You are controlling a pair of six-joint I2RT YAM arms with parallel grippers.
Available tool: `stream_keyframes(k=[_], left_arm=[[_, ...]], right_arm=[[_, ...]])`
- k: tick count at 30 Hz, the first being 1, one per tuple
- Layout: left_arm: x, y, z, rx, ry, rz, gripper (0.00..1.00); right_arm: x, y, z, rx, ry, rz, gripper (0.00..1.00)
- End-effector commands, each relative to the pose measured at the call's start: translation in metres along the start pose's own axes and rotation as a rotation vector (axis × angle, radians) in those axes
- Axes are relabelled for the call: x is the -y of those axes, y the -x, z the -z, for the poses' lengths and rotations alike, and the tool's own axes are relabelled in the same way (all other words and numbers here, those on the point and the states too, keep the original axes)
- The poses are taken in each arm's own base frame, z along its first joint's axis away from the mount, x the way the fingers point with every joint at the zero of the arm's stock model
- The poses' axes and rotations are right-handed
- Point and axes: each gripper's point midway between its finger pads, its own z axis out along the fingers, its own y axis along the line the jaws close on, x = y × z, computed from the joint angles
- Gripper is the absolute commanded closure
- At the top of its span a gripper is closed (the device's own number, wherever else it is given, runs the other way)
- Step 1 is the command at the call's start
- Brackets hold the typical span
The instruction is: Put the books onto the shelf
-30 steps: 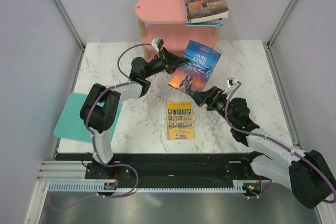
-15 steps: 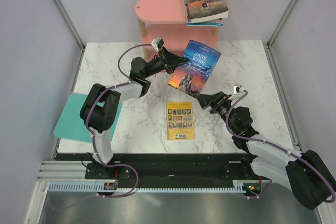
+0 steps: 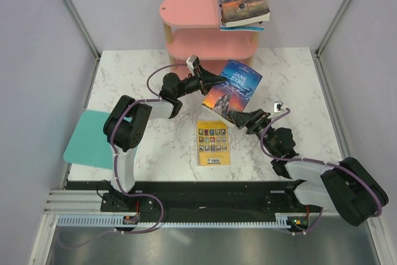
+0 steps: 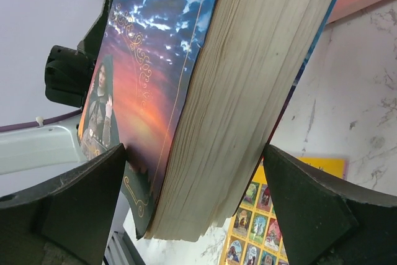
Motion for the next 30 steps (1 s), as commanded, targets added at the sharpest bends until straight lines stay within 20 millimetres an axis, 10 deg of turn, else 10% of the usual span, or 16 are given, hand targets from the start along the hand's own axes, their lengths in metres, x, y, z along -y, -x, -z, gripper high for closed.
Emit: stream_keyframes(k=[1, 10, 13, 19, 22, 30], left_arm=[[0.120, -0.038, 0.008, -0.103, -0.414, -0.289, 0.98], [0.100, -0.041, 0.008, -0.112, -0.374, -0.277, 0.98], [0.082, -0.041, 0.010, -0.113, -0.337, -0.273, 0.98], [0.054, -0.045, 0.013, -0.153, -0.271, -0.266, 0.98], [0.042, -0.052, 0.015, -0.203, -0.232, -0.280, 0.89], [0.035, -0.074, 0.028, -0.310, -0.162, -0.324, 0.50]], right_arm=[[-0.021, 0.006, -0.001, 0.024, 0.102, -0.032, 0.02], [-0.047, 0.010, 0.002, 0.035, 0.236, -0.030, 0.06], [-0.056, 0.014, 0.003, 0.042, 0.273, -0.063, 0.18], [-0.067, 0.011, -0.003, -0.011, 0.296, -0.069, 0.71], [-0.076, 0.011, -0.006, -0.040, 0.318, -0.032, 1.00], [-0.075, 0.017, -0.009, -0.052, 0.264, 0.075, 1.00]])
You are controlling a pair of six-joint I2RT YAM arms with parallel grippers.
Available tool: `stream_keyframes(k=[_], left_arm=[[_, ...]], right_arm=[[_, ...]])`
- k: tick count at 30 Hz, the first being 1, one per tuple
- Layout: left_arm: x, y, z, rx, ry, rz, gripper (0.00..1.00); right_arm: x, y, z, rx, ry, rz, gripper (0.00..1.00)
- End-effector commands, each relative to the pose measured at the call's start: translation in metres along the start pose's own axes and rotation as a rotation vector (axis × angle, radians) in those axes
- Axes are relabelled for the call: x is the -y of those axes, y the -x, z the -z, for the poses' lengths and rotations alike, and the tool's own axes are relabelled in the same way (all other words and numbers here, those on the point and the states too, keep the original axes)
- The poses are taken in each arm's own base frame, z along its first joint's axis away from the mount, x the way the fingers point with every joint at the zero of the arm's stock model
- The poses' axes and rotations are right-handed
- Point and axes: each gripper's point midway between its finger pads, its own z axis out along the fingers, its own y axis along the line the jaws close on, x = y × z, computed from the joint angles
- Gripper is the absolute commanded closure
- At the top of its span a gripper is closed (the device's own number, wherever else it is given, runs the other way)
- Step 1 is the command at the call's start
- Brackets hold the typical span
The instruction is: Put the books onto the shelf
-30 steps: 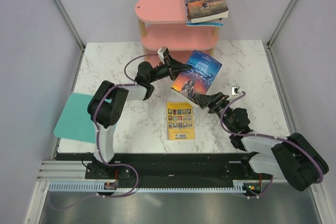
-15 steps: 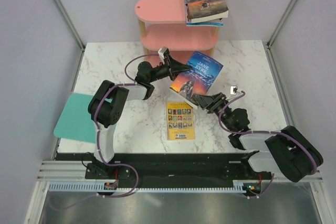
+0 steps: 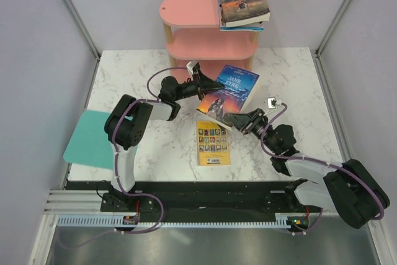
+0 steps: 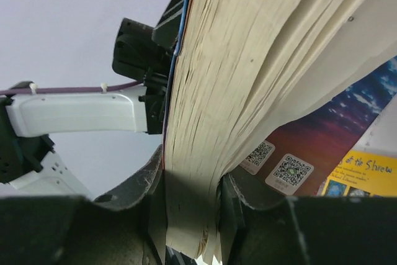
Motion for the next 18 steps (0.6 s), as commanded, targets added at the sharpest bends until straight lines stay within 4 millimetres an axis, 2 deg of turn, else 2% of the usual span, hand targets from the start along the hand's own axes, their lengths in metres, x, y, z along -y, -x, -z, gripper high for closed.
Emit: stream_keyframes(k=[1, 3, 5, 9, 11, 12, 13, 14, 15, 17, 18], left_arm=[[0.056, -0.074, 0.013, -0.273, -0.171, -0.342, 0.48], [0.057, -0.080, 0.016, -0.299, -0.148, -0.344, 0.42], [0.050, -0.086, 0.020, -0.334, -0.110, -0.350, 0.39], [0.048, -0.101, 0.026, -0.398, -0.075, -0.393, 0.38], [0.044, -0.109, 0.026, -0.427, -0.069, -0.384, 0.46], [0.042, -0.113, 0.027, -0.447, -0.067, -0.379, 0.54], [0.041, -0.116, 0.027, -0.458, -0.069, -0.376, 0.77], [0.042, -0.120, 0.026, -0.473, -0.077, -0.380, 0.90], [0.042, -0.122, 0.026, -0.473, -0.079, -0.371, 0.98], [0.042, -0.124, 0.027, -0.468, -0.089, -0.368, 0.98], [0.046, -0.123, 0.026, -0.451, -0.099, -0.367, 0.98]], right_arm=[[-0.033, 0.028, -0.012, 0.047, 0.081, 0.148, 1.00], [-0.031, 0.029, -0.013, 0.040, 0.069, 0.164, 1.00], [-0.028, 0.029, -0.015, 0.021, 0.053, 0.183, 1.00], [-0.025, 0.028, -0.023, -0.021, 0.039, 0.203, 0.99], [-0.025, 0.029, -0.025, -0.029, 0.045, 0.204, 0.99], [-0.026, 0.030, -0.028, -0.031, 0.050, 0.205, 0.98], [-0.025, 0.030, -0.029, -0.035, 0.047, 0.203, 0.98], [-0.025, 0.032, -0.031, -0.036, 0.049, 0.196, 0.97], [-0.024, 0.032, -0.034, -0.047, 0.047, 0.192, 0.96], [-0.022, 0.034, -0.037, -0.057, 0.042, 0.181, 0.91], [-0.017, 0.035, -0.040, -0.063, 0.021, 0.170, 0.82]])
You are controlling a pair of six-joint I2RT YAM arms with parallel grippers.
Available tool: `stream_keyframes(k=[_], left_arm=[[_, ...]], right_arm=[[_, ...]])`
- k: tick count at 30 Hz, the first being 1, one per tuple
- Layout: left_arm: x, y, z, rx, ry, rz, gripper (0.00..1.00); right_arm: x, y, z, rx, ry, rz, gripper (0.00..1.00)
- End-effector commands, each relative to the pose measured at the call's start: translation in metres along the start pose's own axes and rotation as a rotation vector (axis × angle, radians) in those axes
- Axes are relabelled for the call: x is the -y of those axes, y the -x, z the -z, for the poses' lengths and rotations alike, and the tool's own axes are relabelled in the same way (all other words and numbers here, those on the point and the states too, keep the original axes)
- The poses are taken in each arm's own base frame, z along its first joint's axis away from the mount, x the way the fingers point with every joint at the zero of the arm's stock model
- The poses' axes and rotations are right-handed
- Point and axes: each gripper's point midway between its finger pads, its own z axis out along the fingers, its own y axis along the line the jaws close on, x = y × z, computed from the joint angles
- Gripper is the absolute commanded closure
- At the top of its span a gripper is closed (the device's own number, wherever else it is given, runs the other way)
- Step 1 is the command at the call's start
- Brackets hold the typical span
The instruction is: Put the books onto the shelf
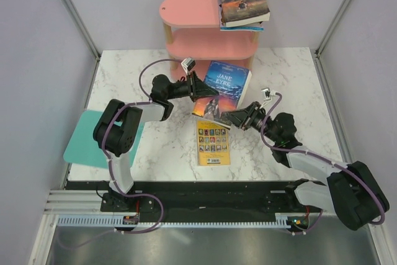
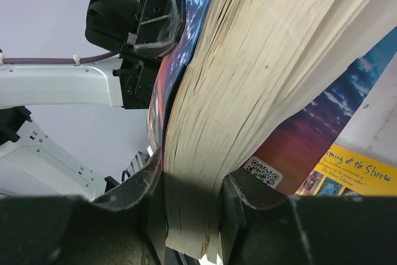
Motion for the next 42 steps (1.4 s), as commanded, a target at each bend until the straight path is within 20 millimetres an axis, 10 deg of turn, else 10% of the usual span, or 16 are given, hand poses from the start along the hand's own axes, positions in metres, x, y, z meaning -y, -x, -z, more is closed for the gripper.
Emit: stream_keyframes(k=[1, 6, 9, 42], left_arm=[[0.049, -0.073, -0.014, -0.265, -0.137, -0.131, 0.98], [0.060, -0.060, -0.018, -0.224, -0.147, -0.166, 0.98], [0.068, -0.049, -0.022, -0.211, -0.143, -0.186, 0.98], [0.123, 0.020, -0.039, -0.045, -0.307, -0.198, 0.98]], right_arm=[[0.001, 0.046, -0.024, 0.105, -0.039, 0.052, 0.73], [0.025, 0.050, -0.010, 0.129, -0.174, 0.019, 0.17], [0.034, 0.058, 0.008, 0.200, -0.256, 0.028, 0.03], [0.050, 0.014, 0.037, 0.158, -0.275, -0.123, 0.02]])
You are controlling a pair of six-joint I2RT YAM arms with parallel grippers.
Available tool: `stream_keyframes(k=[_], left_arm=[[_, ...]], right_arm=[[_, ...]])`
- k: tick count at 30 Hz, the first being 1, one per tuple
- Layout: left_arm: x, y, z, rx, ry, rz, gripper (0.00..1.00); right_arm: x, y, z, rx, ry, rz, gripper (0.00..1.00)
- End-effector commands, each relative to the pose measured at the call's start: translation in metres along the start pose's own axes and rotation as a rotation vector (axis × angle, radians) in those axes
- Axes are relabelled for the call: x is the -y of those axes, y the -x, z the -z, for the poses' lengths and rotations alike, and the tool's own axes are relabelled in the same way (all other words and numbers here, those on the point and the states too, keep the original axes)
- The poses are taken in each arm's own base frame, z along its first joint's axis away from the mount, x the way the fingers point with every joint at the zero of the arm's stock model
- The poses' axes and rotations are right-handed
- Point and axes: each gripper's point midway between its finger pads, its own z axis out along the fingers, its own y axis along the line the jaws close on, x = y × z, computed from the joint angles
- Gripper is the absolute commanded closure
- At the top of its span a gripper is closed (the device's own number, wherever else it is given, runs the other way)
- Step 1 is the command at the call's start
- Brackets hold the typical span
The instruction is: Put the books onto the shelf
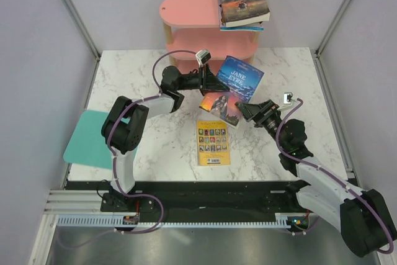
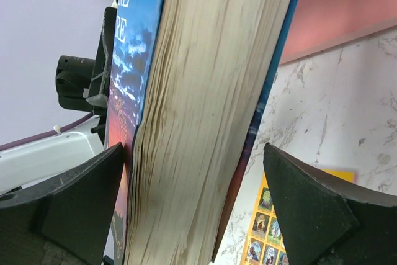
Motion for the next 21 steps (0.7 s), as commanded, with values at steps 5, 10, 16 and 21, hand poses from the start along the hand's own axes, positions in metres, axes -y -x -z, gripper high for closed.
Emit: stream_keyframes(k=[5, 10, 16, 21], left_arm=[[0.091, 0.017, -0.008, 0.060, -0.227, -0.247, 0.98], [0.085, 0.019, -0.009, 0.063, -0.221, -0.239, 0.98], [0.057, 0.023, -0.008, 0.113, -0.176, -0.216, 0.98], [0.042, 0.029, -0.007, 0.176, -0.111, -0.226, 0.98]], right_arm=[[0.032, -0.039, 0.008, -0.131, -0.062, -0.040, 0.02], [0.027, -0.038, 0.007, -0.120, -0.025, -0.038, 0.02], [-0.006, -0.038, 0.003, -0.160, 0.120, -0.068, 0.02], [-0.020, -0.043, 0.004, -0.206, 0.175, -0.091, 0.05]])
